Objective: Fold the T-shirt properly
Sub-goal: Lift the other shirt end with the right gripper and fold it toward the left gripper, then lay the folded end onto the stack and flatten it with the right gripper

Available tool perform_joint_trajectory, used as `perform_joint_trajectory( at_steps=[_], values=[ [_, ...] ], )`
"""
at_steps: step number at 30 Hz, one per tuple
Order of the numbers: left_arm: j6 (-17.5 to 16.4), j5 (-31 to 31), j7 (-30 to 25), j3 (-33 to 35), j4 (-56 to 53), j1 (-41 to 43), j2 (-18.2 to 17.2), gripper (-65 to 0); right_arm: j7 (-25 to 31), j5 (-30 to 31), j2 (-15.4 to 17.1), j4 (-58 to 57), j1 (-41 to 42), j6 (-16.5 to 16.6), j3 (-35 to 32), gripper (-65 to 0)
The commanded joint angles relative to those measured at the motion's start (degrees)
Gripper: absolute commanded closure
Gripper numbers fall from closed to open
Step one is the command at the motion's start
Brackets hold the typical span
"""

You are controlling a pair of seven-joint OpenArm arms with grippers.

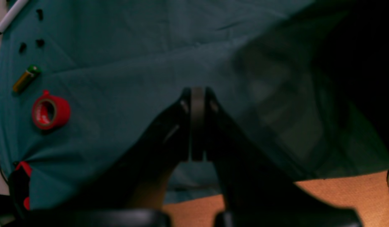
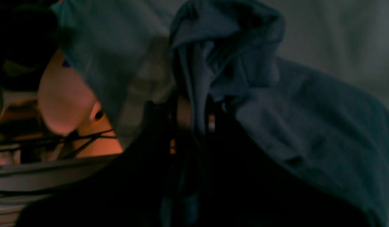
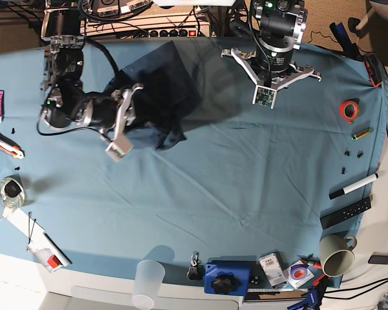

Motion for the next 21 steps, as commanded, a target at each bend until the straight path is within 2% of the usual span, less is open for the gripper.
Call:
perform_joint_trajectory(
  at_steps=[1, 3, 4, 12, 17, 21],
  values=[
    [0.20, 0.66, -1.55, 0.15, 0.92, 0.20, 0.17, 0.0, 1.38, 1.68, 0.90, 0.96, 0.28, 0.10, -0.66, -4.1],
    [0.20, 0.66, -1.70, 0.15, 0.92, 0.20, 0.17, 0.0, 1.38, 1.73, 0.87, 0.98, -0.68, 0.10, -1.81, -11.0],
    [0.20, 0.63, -1.70, 0.15, 0.92, 0.20, 0.17, 0.0, 1.38, 1.70, 0.87, 1.16, -1.11, 0.10, -2.19, -12.4],
    [0.22, 0.63, -1.73, 0.15, 0.92, 0.24, 0.20, 0.0, 1.38, 3.82, 0.94, 11.04, -1.36, 0.10, -0.52, -12.5],
    [0.20, 0.66, -2.12, 0.15, 0.92, 1.79, 0.20, 0.0, 1.38, 4.50, 2.69, 16.63, -4.66, 0.10, -0.59, -12.5],
    [0.22, 0.63, -2.80, 0.15, 0.92, 2.75, 0.20, 0.0, 1.38, 2.47, 4.11, 19.78, -6.82, 0.10, -0.55, -12.5]
  ],
)
